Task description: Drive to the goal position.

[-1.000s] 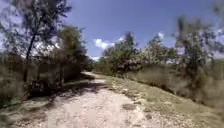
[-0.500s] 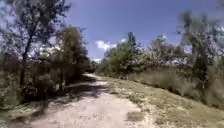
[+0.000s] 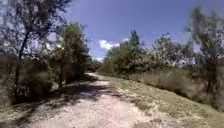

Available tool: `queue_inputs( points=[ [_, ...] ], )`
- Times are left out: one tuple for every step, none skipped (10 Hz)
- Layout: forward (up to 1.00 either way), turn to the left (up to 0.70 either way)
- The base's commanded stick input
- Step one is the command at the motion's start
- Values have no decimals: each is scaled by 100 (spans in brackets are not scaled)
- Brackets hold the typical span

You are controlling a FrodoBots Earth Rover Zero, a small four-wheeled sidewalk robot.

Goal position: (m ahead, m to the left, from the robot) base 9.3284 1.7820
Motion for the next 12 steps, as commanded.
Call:
queue_inputs(
  points=[
    [70, 0],
    [70, 0],
    [70, 0],
    [70, 0],
    [70, 0],
    [70, 0],
    [70, 0],
    [70, 0],
    [70, 0],
    [70, 0],
    [70, 0],
    [70, 0]
  ],
)
